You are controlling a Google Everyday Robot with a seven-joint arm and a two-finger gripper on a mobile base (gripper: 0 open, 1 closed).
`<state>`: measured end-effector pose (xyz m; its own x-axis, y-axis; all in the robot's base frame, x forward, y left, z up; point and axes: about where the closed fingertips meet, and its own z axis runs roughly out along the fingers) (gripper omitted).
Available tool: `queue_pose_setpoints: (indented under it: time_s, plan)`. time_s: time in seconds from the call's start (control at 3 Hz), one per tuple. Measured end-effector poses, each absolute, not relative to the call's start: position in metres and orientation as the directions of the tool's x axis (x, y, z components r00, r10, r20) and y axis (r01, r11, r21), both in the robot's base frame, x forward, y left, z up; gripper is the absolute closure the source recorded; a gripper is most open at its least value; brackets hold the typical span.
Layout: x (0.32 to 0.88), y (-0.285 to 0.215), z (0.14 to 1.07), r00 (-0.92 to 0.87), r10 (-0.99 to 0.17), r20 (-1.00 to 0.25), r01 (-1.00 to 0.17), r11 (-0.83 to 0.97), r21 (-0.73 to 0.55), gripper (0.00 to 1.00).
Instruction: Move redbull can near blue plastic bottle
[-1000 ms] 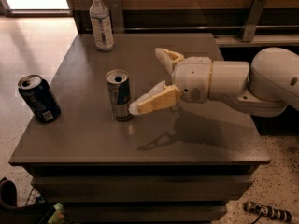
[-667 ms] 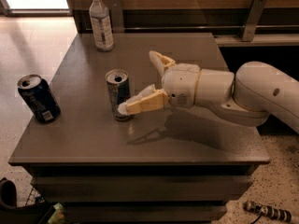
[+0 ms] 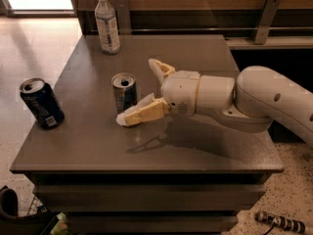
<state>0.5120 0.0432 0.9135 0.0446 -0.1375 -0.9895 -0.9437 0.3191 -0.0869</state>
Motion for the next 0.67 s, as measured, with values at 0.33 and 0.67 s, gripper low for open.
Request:
queue_pose_setpoints:
  time_s: [0.33, 0.67]
  plan:
    - [0.5116, 0.063, 0.8943, 0.029, -0.113, -0.993, -0.949, 0.309, -0.063, 0.0]
    - [0.5107, 0.0667, 0.8947, 0.032, -0.112, -0.993, -0.95, 0.304, -0.065, 0.25]
